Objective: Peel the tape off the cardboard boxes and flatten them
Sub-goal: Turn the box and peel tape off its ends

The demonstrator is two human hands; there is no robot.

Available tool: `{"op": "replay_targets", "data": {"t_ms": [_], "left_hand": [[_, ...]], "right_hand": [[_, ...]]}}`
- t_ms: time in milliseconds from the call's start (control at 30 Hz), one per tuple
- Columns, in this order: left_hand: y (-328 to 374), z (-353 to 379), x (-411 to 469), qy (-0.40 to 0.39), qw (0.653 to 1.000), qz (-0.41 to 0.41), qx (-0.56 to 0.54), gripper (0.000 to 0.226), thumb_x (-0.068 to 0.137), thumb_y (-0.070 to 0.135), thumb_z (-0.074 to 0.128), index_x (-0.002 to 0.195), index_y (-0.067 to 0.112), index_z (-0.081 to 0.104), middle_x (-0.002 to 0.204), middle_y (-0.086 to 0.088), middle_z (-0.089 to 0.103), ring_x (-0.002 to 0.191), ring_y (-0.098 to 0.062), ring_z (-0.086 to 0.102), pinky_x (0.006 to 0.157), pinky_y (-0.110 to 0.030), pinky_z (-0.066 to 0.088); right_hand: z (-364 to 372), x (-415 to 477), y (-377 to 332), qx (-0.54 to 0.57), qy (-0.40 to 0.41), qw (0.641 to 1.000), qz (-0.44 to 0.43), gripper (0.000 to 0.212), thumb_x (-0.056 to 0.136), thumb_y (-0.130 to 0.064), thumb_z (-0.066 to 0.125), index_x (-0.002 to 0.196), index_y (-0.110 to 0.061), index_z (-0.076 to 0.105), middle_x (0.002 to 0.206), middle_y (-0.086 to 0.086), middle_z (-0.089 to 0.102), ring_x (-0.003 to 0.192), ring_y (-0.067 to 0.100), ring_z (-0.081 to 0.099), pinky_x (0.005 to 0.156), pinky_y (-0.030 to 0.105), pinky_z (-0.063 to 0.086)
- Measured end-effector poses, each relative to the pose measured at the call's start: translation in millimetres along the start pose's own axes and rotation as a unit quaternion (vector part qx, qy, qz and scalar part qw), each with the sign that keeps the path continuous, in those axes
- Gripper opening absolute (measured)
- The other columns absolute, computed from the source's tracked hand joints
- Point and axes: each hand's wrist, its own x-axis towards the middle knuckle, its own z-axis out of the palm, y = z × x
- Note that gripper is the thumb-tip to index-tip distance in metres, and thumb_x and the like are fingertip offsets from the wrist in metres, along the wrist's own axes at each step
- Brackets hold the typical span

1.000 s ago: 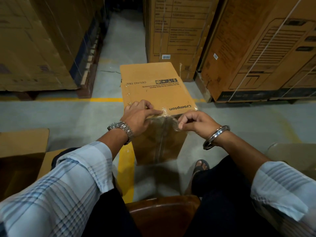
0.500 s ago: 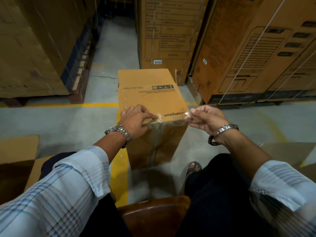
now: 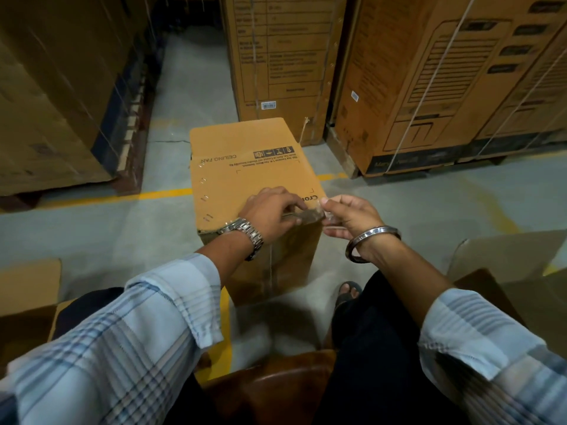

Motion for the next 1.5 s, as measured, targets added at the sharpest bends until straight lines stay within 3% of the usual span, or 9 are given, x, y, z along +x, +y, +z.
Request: {"op": "replay_targets", "data": {"t_ms": [100,200,333,467,667,800,933,1233,1500], "left_hand": [[5,2,10,0.013,0.998,-0.021,-0.050,0.001,0.087,0.032,0.073,0.087,0.032,0.073,0.098,0.010,0.067,0.096,-0.014,0.059,0.083,-0.039,0.053],[10,-1,15,0.025,0.976,-0.070,-0.207,0.002,0.085,0.024,0.078,0.087,0.024,0.078,0.088,0.006,0.075,0.081,-0.007,0.064,0.074,-0.026,0.053],[28,-10,25,0.011,0.902,-0.122,-0.414,0.014,0.083,0.007,0.078,0.095,0.012,0.076,0.089,-0.015,0.077,0.080,-0.019,0.071,0.076,-0.033,0.058],[35,-11,36,-0.026,0.880,-0.138,-0.454,0.022,0.082,-0.004,0.074,0.093,0.015,0.072,0.084,-0.010,0.076,0.076,-0.022,0.069,0.068,-0.029,0.053],[41,-13,38,-0.041,0.893,-0.078,-0.442,0.015,0.089,0.001,0.070,0.093,0.014,0.078,0.099,-0.024,0.074,0.081,-0.028,0.067,0.082,-0.042,0.058],[43,-11,38,-0.033,0.910,-0.052,-0.410,0.018,0.088,0.004,0.072,0.097,0.019,0.077,0.099,-0.022,0.074,0.074,-0.027,0.068,0.078,-0.041,0.061],[31,2,36,-0.001,0.933,-0.068,-0.353,0.039,0.086,0.009,0.075,0.119,0.027,0.066,0.120,-0.003,0.065,0.094,-0.018,0.063,0.086,-0.033,0.058],[14,12,32,-0.025,0.986,-0.031,-0.162,0.033,0.087,0.013,0.075,0.117,0.028,0.073,0.112,0.007,0.052,0.085,0.000,0.047,0.074,-0.010,0.038],[22,15,31,-0.018,0.986,-0.024,-0.164,0.038,0.089,0.017,0.074,0.124,0.030,0.069,0.115,0.004,0.055,0.103,-0.013,0.053,0.090,-0.026,0.046]], "right_hand": [[-15,0,1,-0.043,0.080,0.994,-0.064,0.015,0.082,-0.015,0.080,0.076,-0.013,0.067,0.068,0.003,0.059,0.051,0.009,0.048,0.047,0.023,0.041],[-27,2,4,-0.043,0.114,0.989,-0.088,0.015,0.078,-0.010,0.082,0.076,-0.013,0.067,0.064,0.005,0.057,0.045,0.013,0.042,0.038,0.021,0.035],[-24,2,6,-0.037,0.117,0.988,-0.092,0.013,0.082,-0.018,0.081,0.085,-0.010,0.071,0.065,0.006,0.059,0.041,0.013,0.046,0.040,0.024,0.042],[-20,6,8,-0.029,0.040,0.995,-0.092,0.035,0.085,-0.017,0.079,0.118,-0.021,0.067,0.097,0.007,0.066,0.062,0.014,0.063,0.053,0.031,0.055],[-30,10,9,-0.032,-0.061,0.996,-0.053,0.021,0.088,-0.013,0.075,0.105,-0.026,0.073,0.107,0.000,0.072,0.081,0.014,0.066,0.068,0.033,0.057],[-34,13,12,-0.079,-0.029,0.994,-0.071,0.010,0.084,-0.016,0.079,0.091,-0.021,0.074,0.095,-0.005,0.075,0.083,0.010,0.068,0.068,0.032,0.054],[-36,15,21,0.004,0.012,0.998,-0.054,0.014,0.085,-0.011,0.077,0.076,-0.016,0.069,0.082,-0.003,0.074,0.073,0.009,0.068,0.073,0.036,0.058],[-59,16,29,0.212,0.140,0.967,0.002,0.010,0.088,-0.009,0.074,0.084,-0.011,0.065,0.081,0.014,0.069,0.074,0.030,0.073,0.077,0.042,0.063],[-74,-2,7,0.207,0.120,0.971,-0.017,0.015,0.090,-0.013,0.074,0.098,-0.007,0.062,0.088,0.011,0.073,0.075,0.026,0.075,0.068,0.036,0.063]]}}
